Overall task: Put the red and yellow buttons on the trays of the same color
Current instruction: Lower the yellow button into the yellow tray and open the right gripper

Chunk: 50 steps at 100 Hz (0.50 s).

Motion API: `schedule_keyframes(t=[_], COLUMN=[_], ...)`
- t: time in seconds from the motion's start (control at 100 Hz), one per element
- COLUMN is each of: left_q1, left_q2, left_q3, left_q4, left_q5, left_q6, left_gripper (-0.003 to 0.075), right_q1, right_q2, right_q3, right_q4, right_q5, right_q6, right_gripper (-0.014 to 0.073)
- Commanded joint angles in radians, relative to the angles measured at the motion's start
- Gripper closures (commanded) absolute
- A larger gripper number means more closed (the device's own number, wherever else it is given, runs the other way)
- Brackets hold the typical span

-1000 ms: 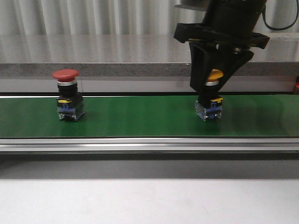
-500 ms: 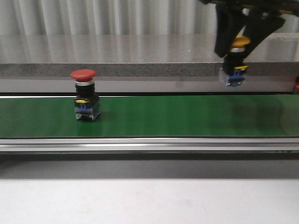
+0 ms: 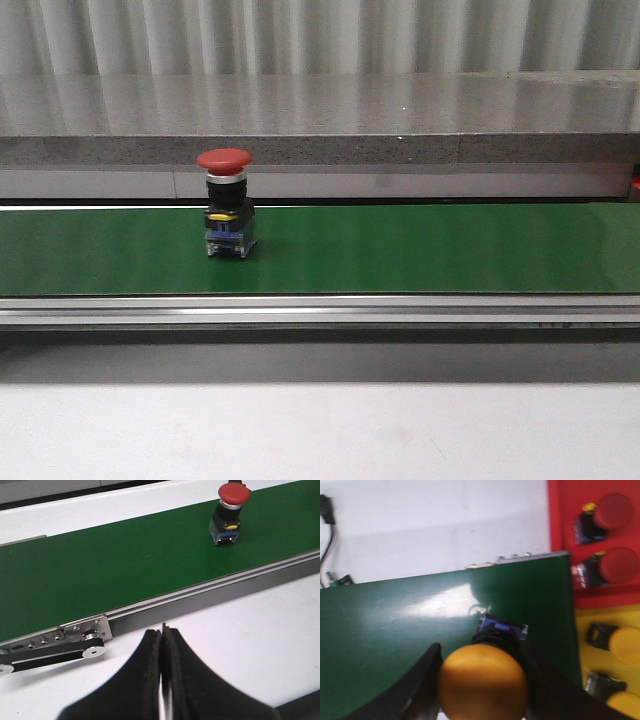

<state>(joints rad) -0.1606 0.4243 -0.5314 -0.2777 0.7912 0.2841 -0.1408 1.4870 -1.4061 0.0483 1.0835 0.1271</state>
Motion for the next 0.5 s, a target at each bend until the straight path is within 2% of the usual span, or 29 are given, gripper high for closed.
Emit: schedule_keyframes(t=[0.0,0.25,0.49], left_q1=[-0.008,-0.008,-0.008], left_q2=[0.007,0.007,0.007], left_q3=[-0.028,-0.028,-0.028], left_q4=[-0.025,-0.025,-0.025], left_q5=[-0.065,-0.065,-0.065], left_q6=[-0.007,-0.007,-0.007], left_gripper=[0.074,0.074,0.074], right_q1=[-0.092,-0.334,-0.491], right_q2=[-0.05,-0.052,-0.044], right_q3=[-0.003,0.058,0.145], right_q4=[-0.011,-0.011,-0.011], right_q5=[-0.03,-0.061,-0.176], right_q6=[0.004,0.032,0.085], right_gripper=[0.0429,0.0429,0.0429])
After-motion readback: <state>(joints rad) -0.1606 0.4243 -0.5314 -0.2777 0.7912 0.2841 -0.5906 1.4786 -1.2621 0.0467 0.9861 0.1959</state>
